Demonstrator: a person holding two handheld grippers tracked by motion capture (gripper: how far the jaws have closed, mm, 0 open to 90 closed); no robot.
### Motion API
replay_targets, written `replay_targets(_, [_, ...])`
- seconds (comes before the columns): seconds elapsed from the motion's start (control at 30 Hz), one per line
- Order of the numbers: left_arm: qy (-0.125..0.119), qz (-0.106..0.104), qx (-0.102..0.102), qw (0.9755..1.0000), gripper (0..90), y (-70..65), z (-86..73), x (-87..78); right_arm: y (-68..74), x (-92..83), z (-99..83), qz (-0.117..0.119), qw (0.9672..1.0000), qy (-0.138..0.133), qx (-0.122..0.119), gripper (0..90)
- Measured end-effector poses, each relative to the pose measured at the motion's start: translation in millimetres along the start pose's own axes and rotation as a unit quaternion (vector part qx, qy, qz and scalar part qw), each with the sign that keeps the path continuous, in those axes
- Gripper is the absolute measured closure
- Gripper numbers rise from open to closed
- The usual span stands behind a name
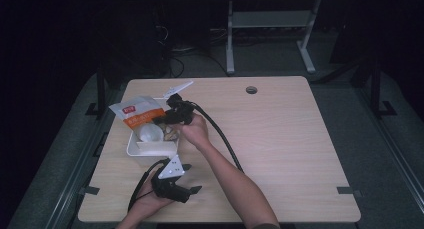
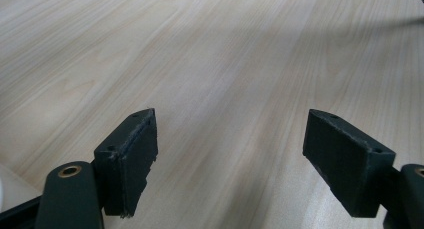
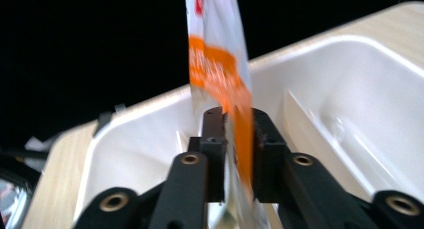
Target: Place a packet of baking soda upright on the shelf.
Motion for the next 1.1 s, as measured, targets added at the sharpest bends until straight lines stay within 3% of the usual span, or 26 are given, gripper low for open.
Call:
replay_targets(0.17, [0.001, -0.001, 0.002, 1.0000, 21.6, -1.0, 0.2, 0.9, -2.3, -9.1, -12.2, -0.004, 0.9992, 0.038, -0.012, 72.9])
replay_targets(0.3, [0.002, -0.001, 0.001, 1.0000, 21.5, -1.4, 0.2, 1.8, -2.6, -13.5, -24.6, -0.009, 0.9977, 0.058, -0.032, 76.0])
replay_targets(0.53, [0.001, 0.000, 0.005, 1.0000, 21.6, -2.1, 1.3, 2.4, -1.7, -14.4, -31.9, -0.004, 0.9973, 0.062, -0.038, 80.4])
replay_targets(0.83, [0.002, 0.000, 0.004, 1.0000, 21.7, -2.1, 0.9, 2.8, -1.0, -14.0, -38.7, -0.017, 0.9961, 0.068, -0.053, 82.1])
replay_targets(1.1, [0.005, -0.002, 0.005, 1.0000, 21.7, -2.9, 0.6, 4.5, 2.2, -12.8, -43.3, -0.029, 0.9927, 0.085, -0.081, 82.6])
Point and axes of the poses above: each handheld gripper's, and its own axes: x roughly forward along the jaws, z roughly out of its top, y roughly to its left, the point moved 6 cm from there along x, roughly forward along the jaws, and after that the axes turned 11 degrees about -y, right-handed, at the moved point
